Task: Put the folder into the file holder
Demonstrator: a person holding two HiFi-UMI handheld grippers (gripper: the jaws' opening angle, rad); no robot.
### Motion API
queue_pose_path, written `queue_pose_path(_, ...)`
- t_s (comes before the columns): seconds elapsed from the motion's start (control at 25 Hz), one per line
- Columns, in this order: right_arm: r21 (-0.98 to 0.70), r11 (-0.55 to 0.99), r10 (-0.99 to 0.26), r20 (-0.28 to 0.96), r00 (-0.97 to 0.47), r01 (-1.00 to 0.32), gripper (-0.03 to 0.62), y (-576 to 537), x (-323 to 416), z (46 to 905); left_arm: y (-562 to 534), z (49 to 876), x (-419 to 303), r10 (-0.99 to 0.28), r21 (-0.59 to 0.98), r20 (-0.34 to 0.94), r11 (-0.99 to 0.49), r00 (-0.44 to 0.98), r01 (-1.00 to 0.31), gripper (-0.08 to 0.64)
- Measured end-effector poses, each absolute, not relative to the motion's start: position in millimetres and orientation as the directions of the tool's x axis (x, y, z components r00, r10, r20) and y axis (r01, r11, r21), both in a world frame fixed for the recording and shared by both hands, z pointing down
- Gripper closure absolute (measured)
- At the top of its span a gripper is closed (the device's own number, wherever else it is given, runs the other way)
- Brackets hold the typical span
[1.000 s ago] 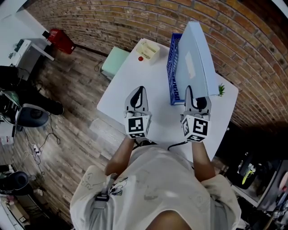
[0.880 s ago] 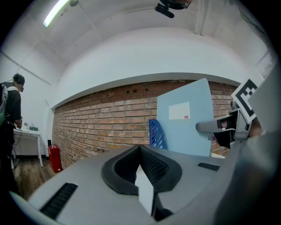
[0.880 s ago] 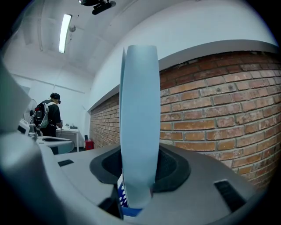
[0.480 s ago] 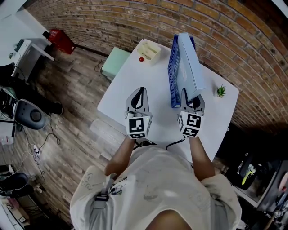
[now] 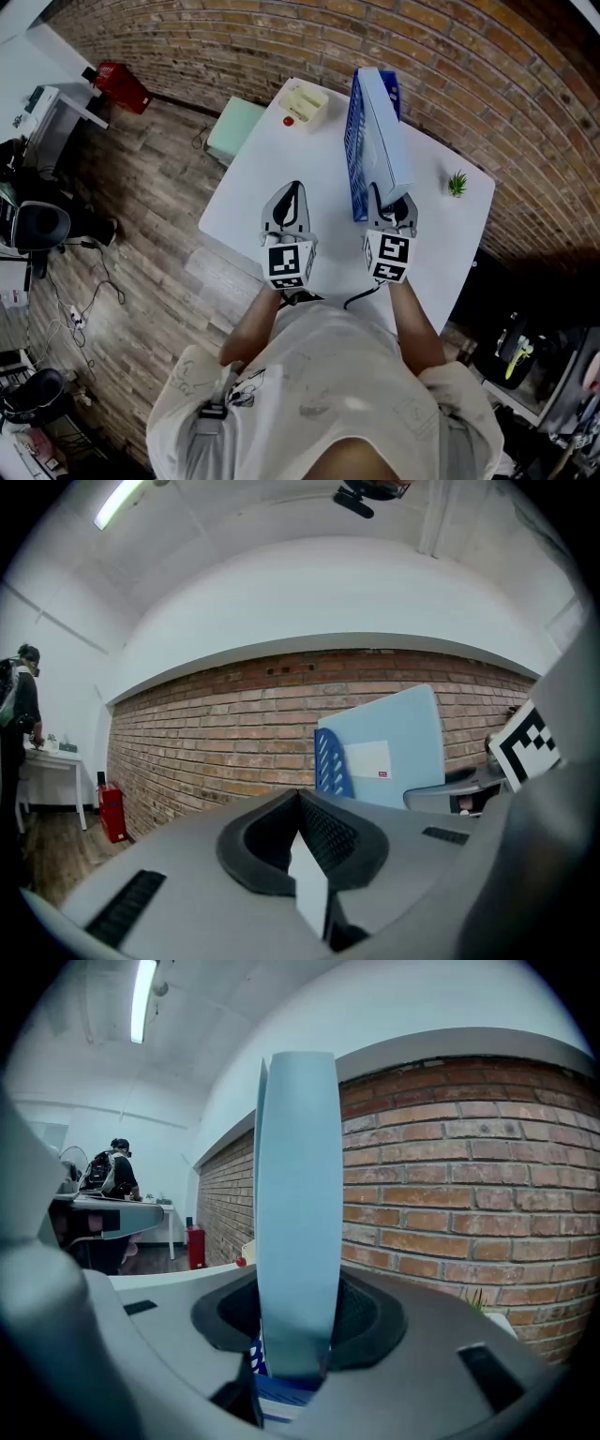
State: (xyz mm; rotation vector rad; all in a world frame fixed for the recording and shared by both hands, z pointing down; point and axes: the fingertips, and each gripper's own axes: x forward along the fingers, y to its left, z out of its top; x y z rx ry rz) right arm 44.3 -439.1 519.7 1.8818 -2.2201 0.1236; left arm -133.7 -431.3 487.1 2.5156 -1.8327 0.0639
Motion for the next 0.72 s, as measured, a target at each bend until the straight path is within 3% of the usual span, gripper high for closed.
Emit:
queue_pose_path(0.48,0.077,0.168,-0.966,0.21,-0.149,-0.983,0.405,-438.8,46.9,520.7,-423.2,483.0,-126.1,-0.952,-0.008,0.044,-0.304,0.303,-0.953,0.548)
queue_pose_path(0.72,0.071,0.187,-0.965,0.197,-0.17,-0.98,0.291,-432.2,48.2,516.5,-414.6,482.2,-123.5,-0.953,-0.019,0.046,-0.302,0.3,-0.953,0.548)
